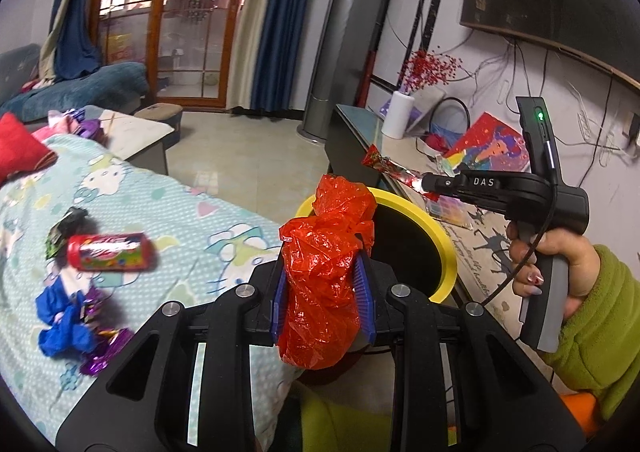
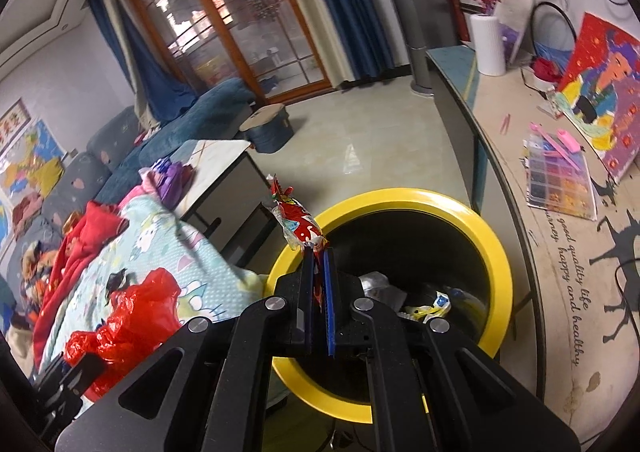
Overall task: Collect trash
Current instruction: 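Carry the red bag and red wrapper over the yellow bin, then open both tools to drop the red items into the yellow bin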
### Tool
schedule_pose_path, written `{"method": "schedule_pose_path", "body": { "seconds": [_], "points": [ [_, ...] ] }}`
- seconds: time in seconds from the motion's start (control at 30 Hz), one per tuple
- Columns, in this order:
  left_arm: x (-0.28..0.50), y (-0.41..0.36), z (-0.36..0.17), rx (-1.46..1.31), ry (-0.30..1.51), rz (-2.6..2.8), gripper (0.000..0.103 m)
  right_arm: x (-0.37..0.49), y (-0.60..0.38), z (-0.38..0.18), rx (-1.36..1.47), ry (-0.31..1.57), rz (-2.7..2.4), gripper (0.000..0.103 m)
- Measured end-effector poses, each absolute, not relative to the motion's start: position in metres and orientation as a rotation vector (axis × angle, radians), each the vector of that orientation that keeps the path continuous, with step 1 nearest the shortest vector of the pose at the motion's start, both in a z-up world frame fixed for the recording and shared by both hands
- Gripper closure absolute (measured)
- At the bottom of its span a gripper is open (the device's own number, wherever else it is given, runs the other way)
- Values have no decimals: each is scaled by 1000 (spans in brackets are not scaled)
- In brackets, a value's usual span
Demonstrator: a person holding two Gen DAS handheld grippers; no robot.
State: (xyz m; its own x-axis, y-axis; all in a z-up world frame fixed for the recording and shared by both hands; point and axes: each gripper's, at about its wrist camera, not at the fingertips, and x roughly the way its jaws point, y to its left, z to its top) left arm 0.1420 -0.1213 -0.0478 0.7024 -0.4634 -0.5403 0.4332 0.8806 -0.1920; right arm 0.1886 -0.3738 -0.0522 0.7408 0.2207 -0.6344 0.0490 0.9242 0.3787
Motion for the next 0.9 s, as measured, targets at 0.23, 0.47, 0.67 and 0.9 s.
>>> {"method": "schedule_pose_path", "body": {
  "seconds": [0.23,0.47,0.67,0.9],
  "points": [
    [148,-139,-51,-24,620,-521,81,189,-392,-60,428,743,66,98],
    [159,-155,-53,-6,621,-539,81,191,-409,-67,460,752,35,98],
    [169,-170,-59,12,642,-561,81,192,-421,-74,478,760,6,98],
    [179,-193,-64,36,662,-587,81,198,-433,-90,520,805,-20,98]
  ]
}}
